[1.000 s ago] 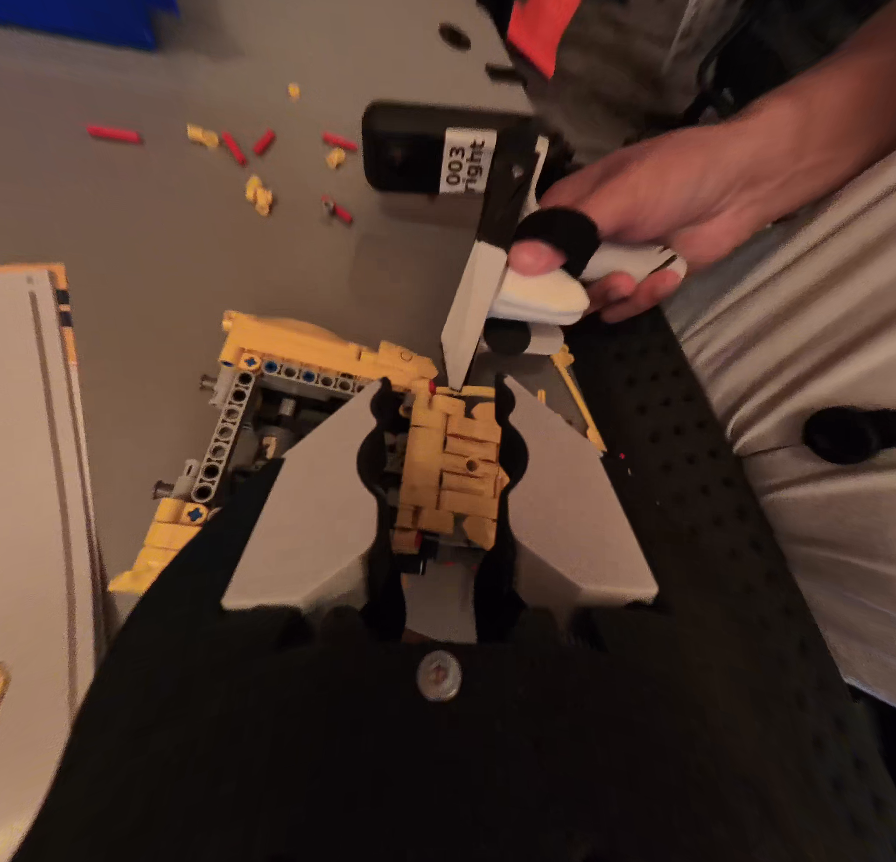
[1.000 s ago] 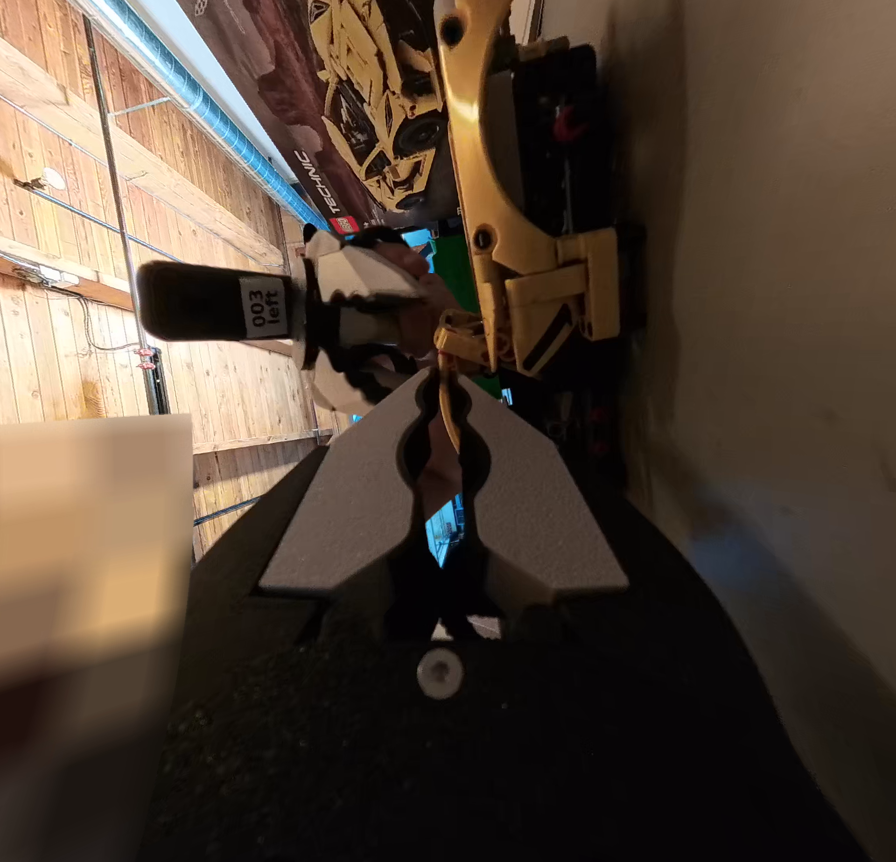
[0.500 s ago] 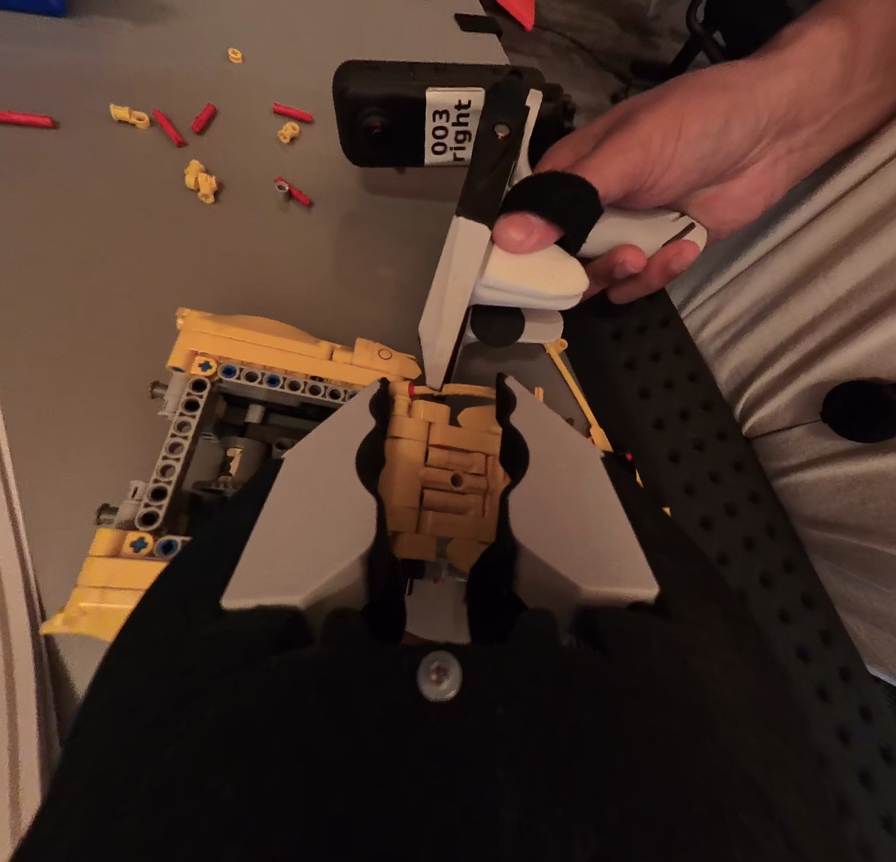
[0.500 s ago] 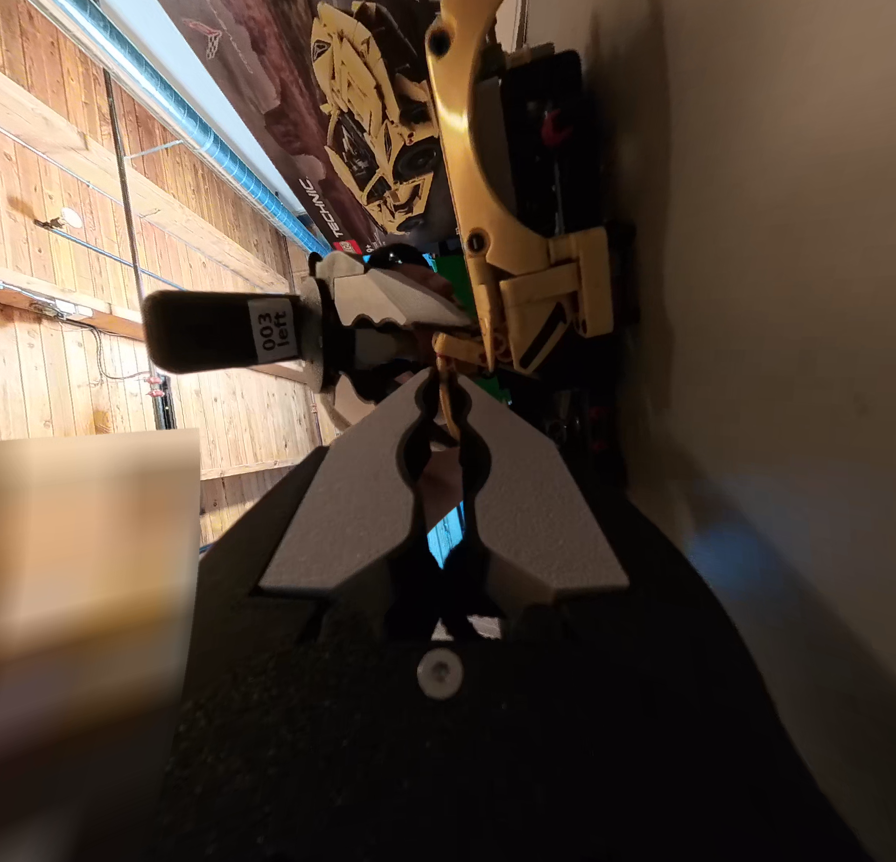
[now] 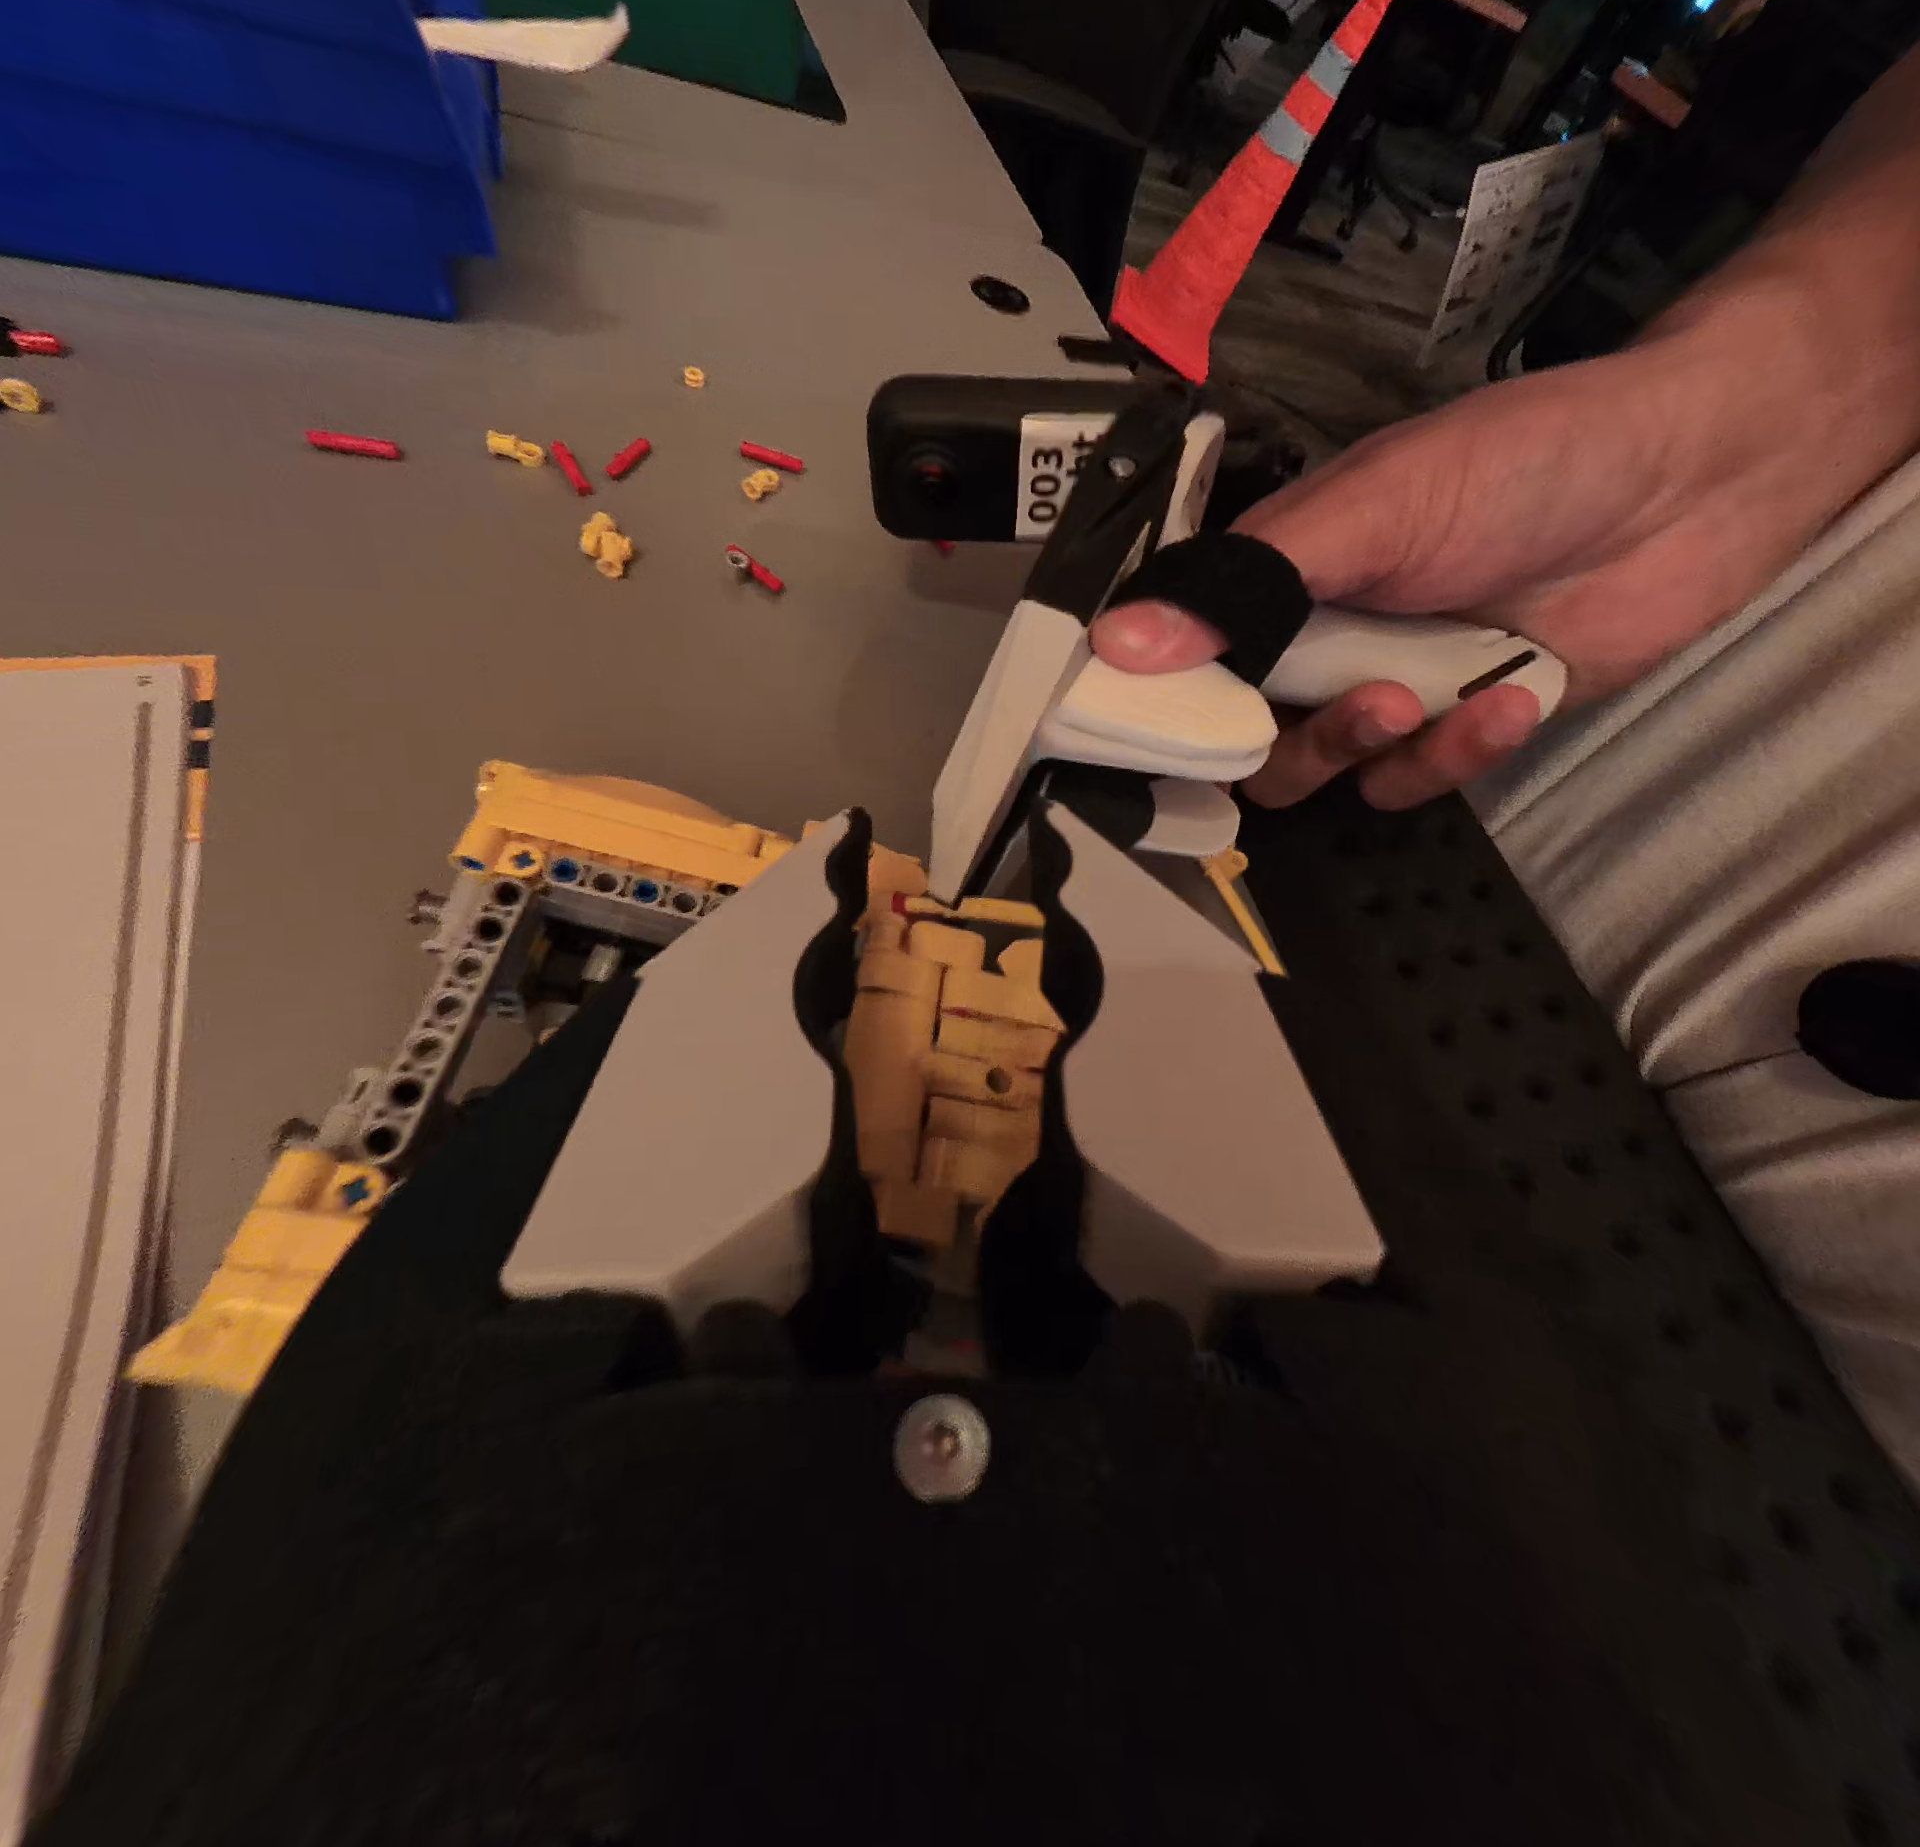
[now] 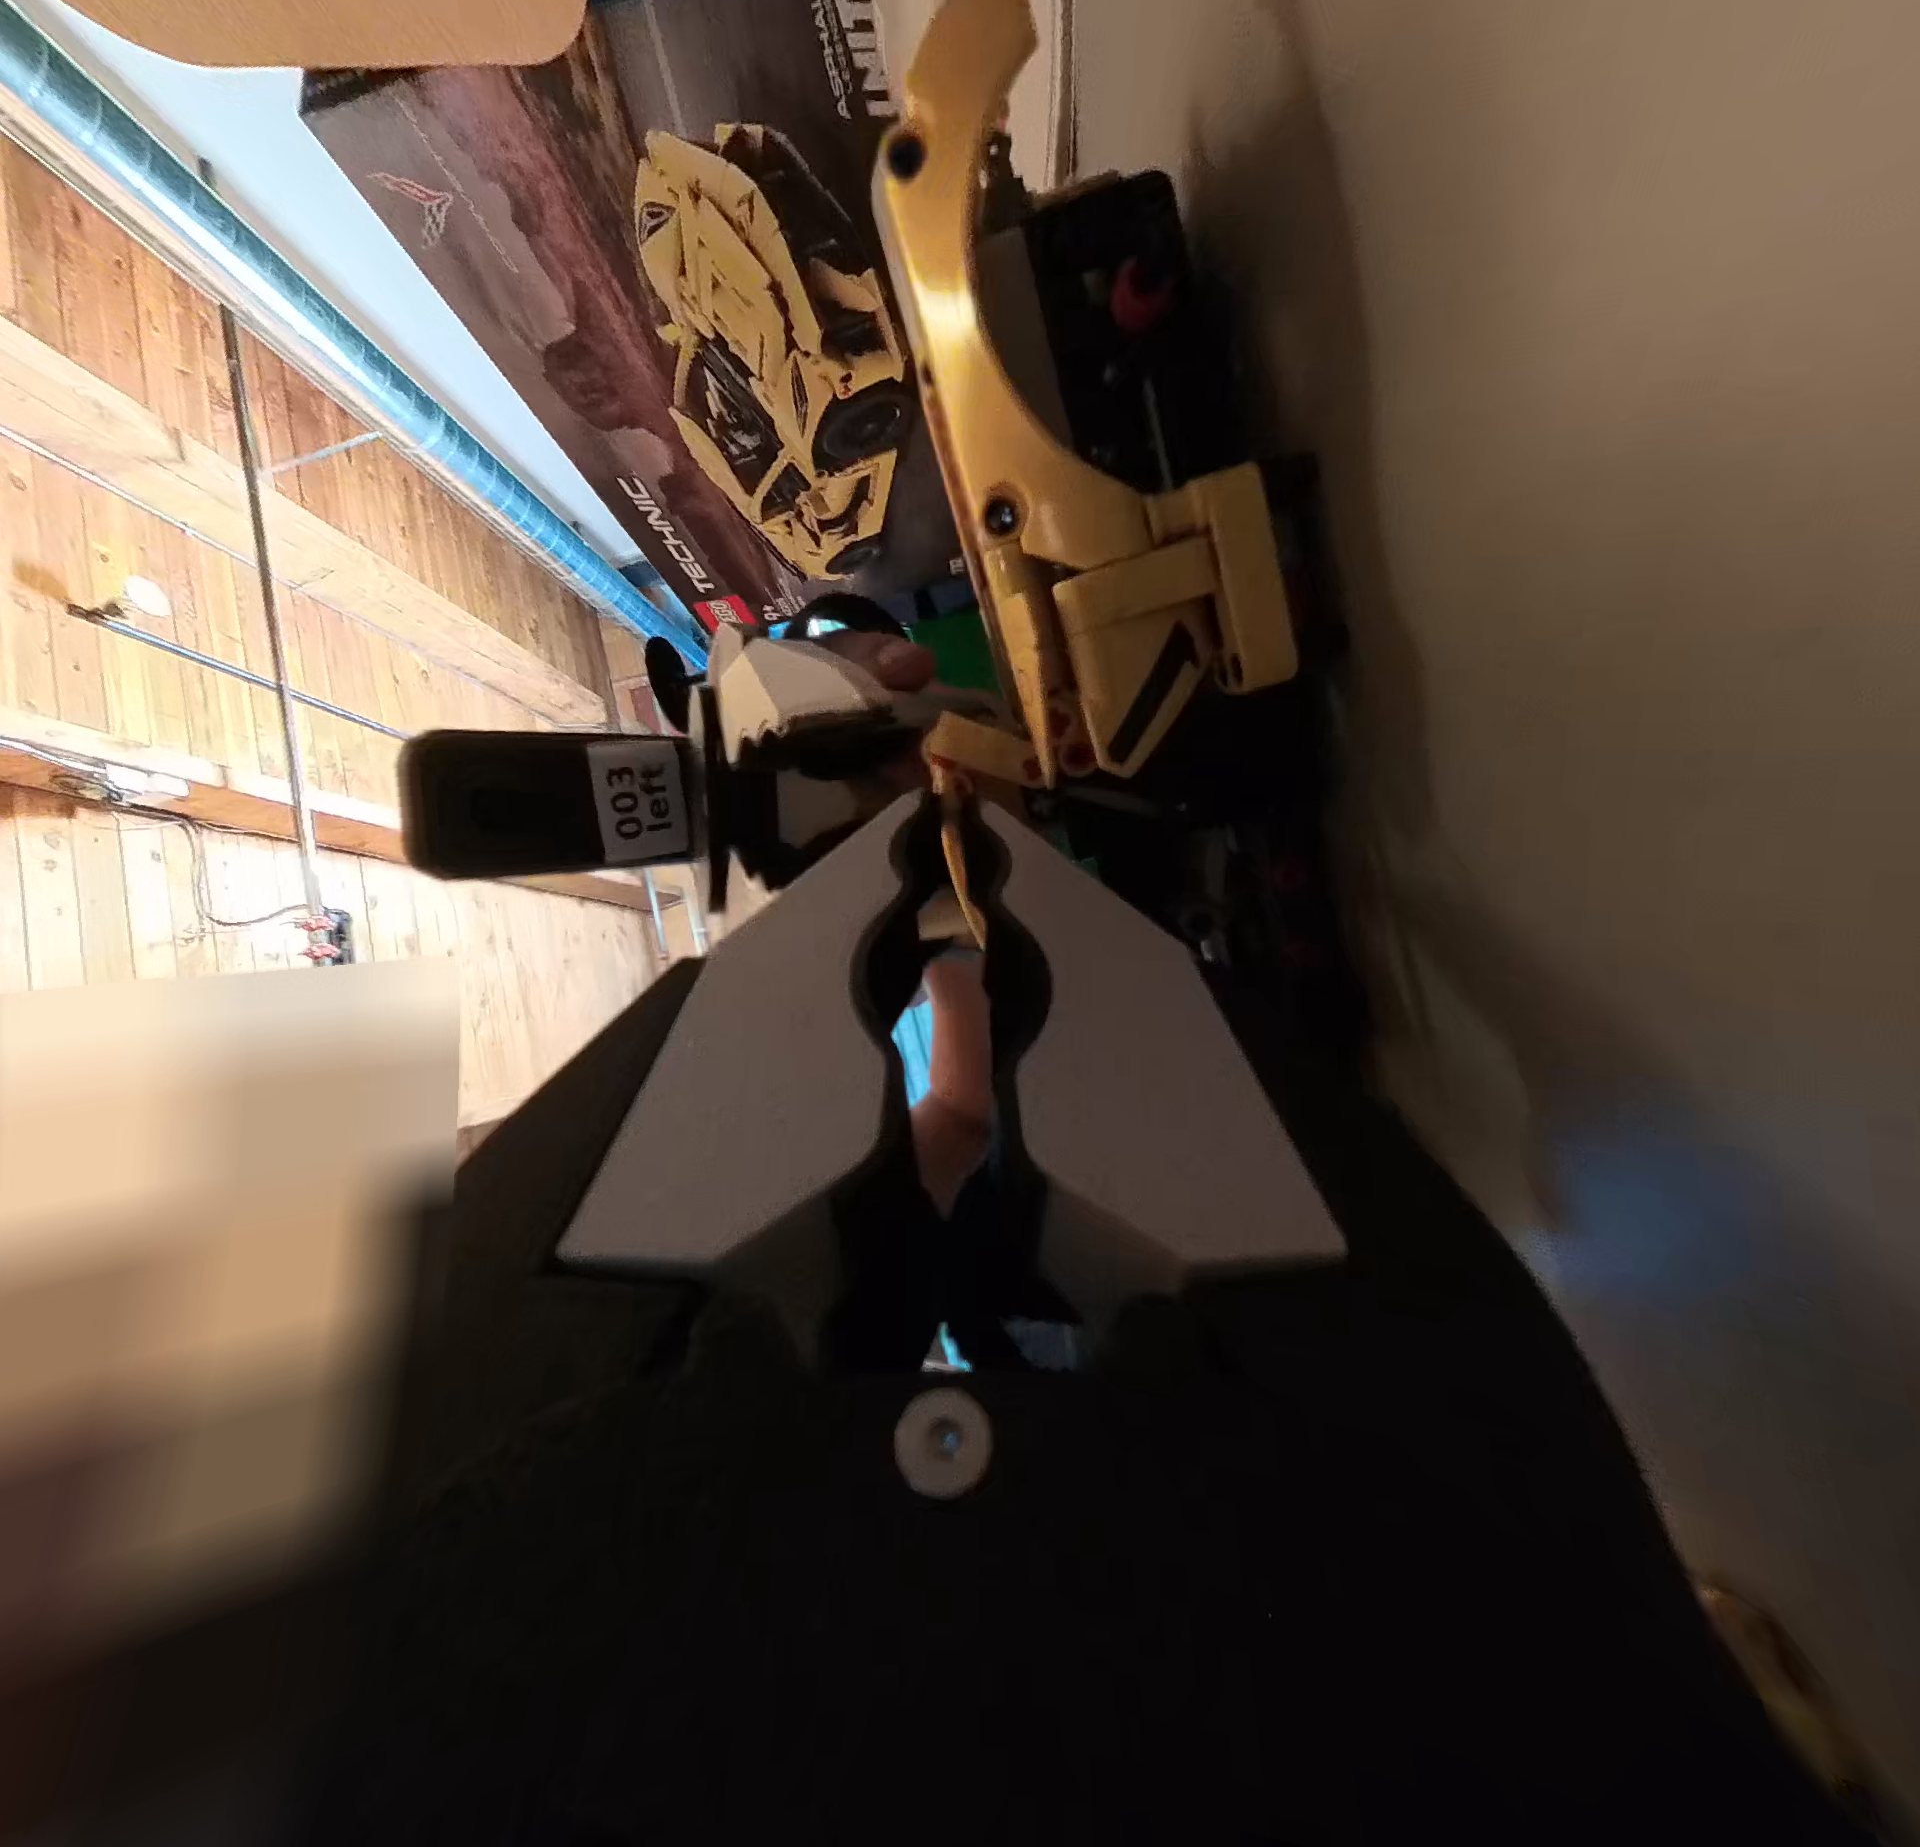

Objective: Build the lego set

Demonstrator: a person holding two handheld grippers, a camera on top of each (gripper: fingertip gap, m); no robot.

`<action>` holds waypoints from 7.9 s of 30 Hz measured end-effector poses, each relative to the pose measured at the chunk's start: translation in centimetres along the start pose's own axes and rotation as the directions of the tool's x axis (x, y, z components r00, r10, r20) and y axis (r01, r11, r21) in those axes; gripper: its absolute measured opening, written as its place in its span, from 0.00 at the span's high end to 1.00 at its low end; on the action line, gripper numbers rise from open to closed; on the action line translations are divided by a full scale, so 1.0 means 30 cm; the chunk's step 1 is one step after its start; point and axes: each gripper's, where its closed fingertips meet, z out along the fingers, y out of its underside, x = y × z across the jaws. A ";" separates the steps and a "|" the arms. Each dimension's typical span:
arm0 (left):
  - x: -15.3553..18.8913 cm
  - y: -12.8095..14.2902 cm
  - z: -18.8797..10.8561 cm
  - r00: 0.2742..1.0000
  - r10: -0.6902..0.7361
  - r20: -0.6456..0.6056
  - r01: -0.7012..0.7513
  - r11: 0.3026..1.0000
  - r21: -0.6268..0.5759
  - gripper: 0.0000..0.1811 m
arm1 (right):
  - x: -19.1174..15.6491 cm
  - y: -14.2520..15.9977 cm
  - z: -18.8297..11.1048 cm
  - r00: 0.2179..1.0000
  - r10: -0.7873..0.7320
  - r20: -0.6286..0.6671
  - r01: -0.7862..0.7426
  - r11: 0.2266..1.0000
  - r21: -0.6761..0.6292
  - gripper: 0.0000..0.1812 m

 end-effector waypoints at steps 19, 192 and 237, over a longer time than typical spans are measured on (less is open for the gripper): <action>0.006 0.077 -0.027 0.964 -0.126 -0.233 0.063 0.963 -0.263 0.85 | 0.005 0.016 0.013 0.999 -0.048 -0.020 0.047 0.998 -0.049 0.99; 0.194 0.415 -0.267 0.459 0.100 0.883 0.225 0.948 -0.224 0.80 | 0.009 0.191 -0.016 0.613 -0.772 0.165 0.752 0.507 -0.422 0.98; 0.079 0.175 -0.257 -0.029 0.584 0.811 -0.075 0.808 -0.585 0.98 | 0.062 0.079 0.127 -0.239 -0.961 0.142 0.826 -0.278 -0.490 0.86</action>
